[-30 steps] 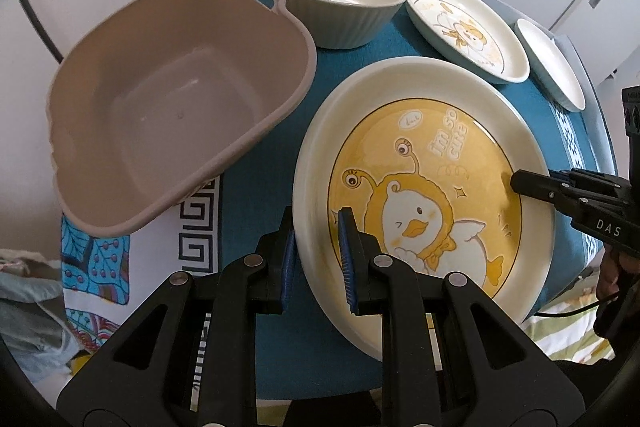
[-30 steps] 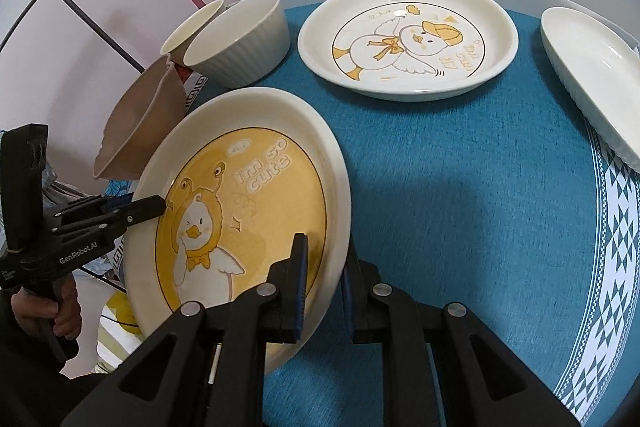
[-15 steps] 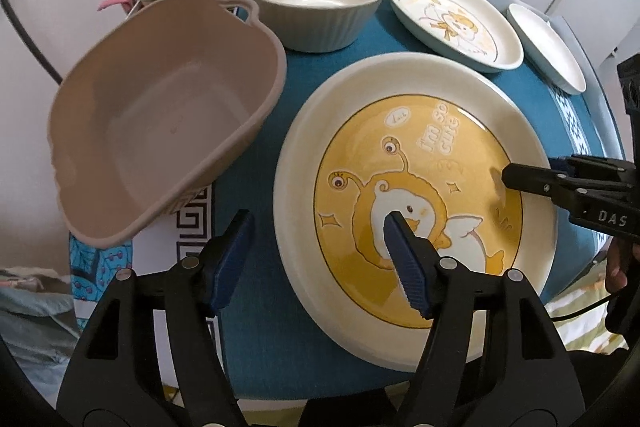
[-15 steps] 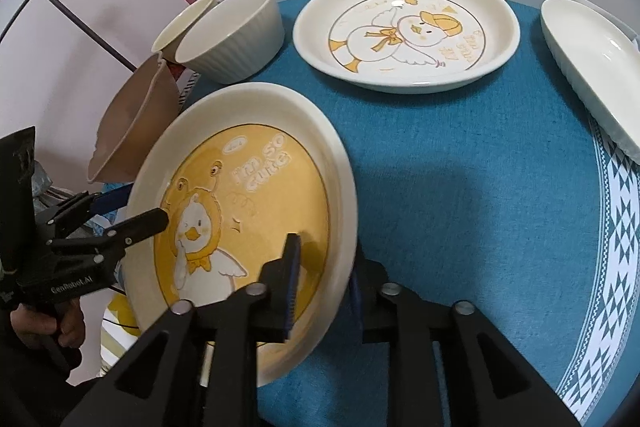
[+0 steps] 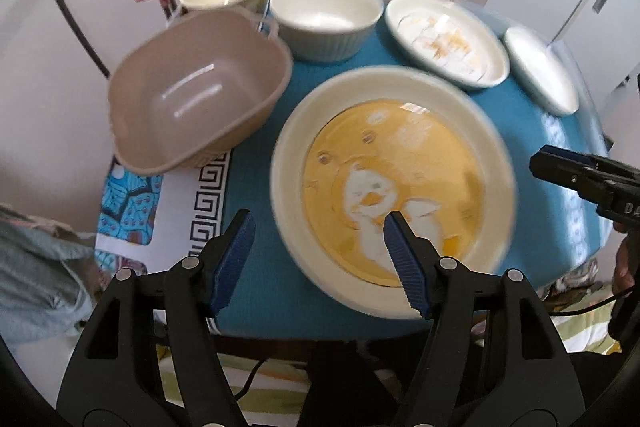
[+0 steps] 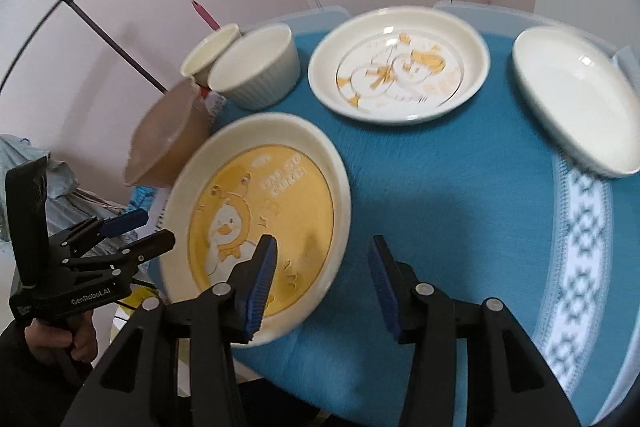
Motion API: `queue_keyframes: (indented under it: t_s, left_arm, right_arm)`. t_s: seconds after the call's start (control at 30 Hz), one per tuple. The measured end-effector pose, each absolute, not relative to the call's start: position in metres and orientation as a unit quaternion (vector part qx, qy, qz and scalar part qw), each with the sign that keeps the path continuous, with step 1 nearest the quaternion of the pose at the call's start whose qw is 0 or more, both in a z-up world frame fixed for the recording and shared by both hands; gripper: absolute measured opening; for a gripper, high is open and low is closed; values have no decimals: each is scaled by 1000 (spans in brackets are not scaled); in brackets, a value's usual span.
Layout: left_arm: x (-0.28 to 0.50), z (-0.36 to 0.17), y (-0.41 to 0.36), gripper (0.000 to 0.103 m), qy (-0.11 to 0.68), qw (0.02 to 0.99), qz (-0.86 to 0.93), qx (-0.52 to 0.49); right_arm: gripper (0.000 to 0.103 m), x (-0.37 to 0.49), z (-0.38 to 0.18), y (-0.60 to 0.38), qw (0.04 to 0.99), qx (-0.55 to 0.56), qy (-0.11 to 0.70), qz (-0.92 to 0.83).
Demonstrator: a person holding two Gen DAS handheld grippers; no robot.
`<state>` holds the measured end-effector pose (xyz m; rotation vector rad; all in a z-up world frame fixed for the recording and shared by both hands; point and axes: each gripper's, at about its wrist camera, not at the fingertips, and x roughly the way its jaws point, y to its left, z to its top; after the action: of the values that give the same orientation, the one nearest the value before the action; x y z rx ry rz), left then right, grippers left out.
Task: Organize plates and bowls
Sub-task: 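Move both grippers to the rim of the plain white deep plate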
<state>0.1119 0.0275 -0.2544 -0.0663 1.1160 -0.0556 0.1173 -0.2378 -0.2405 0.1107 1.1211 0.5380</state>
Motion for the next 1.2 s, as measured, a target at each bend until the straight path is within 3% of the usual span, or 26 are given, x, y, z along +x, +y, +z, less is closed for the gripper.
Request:
queue_keyframes:
  t_s: [0.1, 0.17, 0.23, 0.27, 0.3, 0.73, 0.87, 1.07, 1.2]
  left_arm:
    - [105, -228, 6, 65, 503, 863, -36, -29]
    - [106, -210, -16, 72, 483, 874, -43, -15]
    - [108, -197, -37, 91, 464, 884, -55, -5]
    - [109, -189, -49, 94, 450, 890, -65, 0]
    - [110, -184, -57, 99, 443, 893, -73, 3]
    - [169, -136, -183, 100, 394, 895, -205, 42]
    - [213, -130, -206, 101, 399, 885, -234, 52]
    - [287, -134, -230, 101, 417, 860, -285, 72]
    - [336, -167, -246, 101, 446, 833, -311, 96]
  right_arm:
    - [43, 112, -220, -258, 826, 46, 506, 243]
    - [46, 111, -208, -271, 834, 50, 496, 237]
    - [66, 107, -195, -287, 844, 54, 483, 229]
    - [89, 103, -188, -296, 848, 57, 474, 230]
    - [103, 99, -181, -305, 856, 57, 461, 228]
    - [103, 107, -144, -391, 889, 39, 429, 152]
    - [103, 120, -143, -418, 895, 90, 423, 107]
    - [103, 150, -161, -441, 878, 146, 451, 56]
    - [103, 170, -181, -453, 861, 198, 466, 38]
